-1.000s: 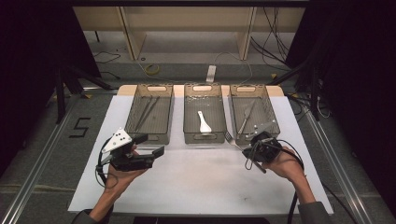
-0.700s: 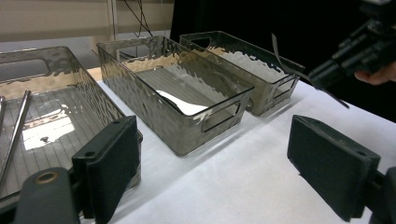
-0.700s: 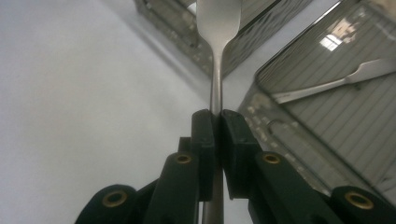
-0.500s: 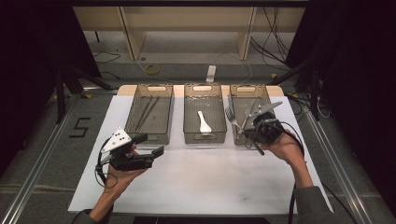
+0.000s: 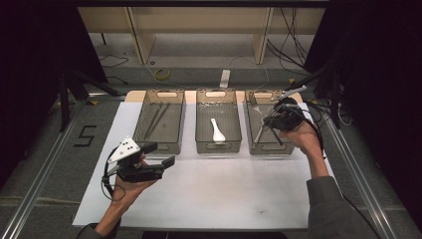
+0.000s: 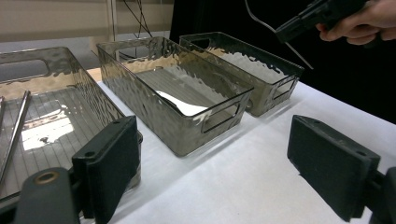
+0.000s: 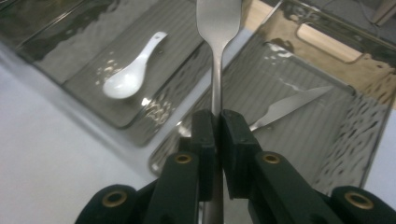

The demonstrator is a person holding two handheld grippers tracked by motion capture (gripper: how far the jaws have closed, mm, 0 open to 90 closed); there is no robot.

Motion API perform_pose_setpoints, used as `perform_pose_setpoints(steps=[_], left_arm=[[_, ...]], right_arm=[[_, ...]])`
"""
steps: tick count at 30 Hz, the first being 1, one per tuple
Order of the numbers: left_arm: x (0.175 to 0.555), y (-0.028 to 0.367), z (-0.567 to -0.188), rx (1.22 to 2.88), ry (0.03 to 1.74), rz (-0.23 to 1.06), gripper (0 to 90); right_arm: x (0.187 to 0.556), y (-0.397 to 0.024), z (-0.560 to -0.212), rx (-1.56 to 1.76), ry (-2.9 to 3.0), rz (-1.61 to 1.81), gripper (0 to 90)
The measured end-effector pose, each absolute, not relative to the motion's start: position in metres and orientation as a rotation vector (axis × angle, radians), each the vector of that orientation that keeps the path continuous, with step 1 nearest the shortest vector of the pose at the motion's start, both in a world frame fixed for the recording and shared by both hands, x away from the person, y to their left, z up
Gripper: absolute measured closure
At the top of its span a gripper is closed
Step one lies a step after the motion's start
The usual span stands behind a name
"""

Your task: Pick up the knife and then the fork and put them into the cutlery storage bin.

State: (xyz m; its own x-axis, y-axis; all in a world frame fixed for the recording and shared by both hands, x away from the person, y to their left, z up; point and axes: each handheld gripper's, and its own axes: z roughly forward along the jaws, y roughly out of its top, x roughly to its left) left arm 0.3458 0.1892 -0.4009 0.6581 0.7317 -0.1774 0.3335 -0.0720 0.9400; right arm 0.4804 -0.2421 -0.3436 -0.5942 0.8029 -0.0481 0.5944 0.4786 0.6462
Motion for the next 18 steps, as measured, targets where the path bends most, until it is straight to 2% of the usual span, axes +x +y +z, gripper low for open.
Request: perform_pose_setpoints(steps=[18], left_arm=[[0.346, 0.19, -0.401, 1.667, 0.879, 0.412, 16.2]], right_arm=[[0.518, -0.249, -0.364, 1.352, 2.291, 0.8, 84.7]])
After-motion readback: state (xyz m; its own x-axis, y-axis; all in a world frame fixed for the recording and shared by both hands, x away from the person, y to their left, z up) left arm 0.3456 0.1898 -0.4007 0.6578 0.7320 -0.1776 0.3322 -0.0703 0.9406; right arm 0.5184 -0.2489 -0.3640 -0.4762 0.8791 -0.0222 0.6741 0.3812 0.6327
